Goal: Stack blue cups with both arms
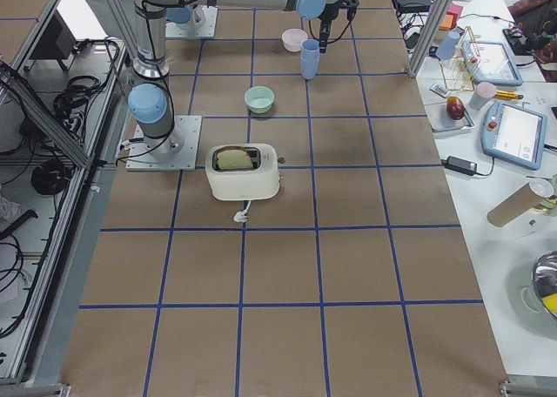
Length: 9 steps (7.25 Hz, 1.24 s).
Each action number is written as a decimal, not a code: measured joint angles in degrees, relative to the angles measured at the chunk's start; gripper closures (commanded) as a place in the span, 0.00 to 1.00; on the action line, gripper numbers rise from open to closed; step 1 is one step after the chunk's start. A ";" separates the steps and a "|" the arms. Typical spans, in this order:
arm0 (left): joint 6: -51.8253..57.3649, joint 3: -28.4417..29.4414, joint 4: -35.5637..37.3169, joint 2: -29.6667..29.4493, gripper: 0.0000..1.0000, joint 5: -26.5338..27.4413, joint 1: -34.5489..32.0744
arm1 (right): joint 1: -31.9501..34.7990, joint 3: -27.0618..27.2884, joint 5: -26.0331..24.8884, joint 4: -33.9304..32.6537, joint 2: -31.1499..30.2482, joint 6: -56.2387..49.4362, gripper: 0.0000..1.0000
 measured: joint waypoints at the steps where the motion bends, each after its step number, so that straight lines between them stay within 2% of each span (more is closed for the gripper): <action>1: 0.00 -0.01 -0.02 0.05 0.00 0.01 0.03 | -3.31 0.23 -0.89 3.98 -2.83 -7.36 0.00; 3: 0.00 -0.02 -0.02 0.10 0.00 0.07 0.06 | -8.70 3.80 -1.27 8.37 -9.80 -18.34 0.00; 5: 0.00 -0.02 -0.03 0.10 0.00 0.08 0.07 | -10.11 7.09 -1.05 8.47 -14.54 -20.89 0.00; 9: 0.00 -0.02 -0.03 0.10 0.00 0.17 0.07 | -10.08 8.18 -0.49 4.31 -15.51 -20.28 0.00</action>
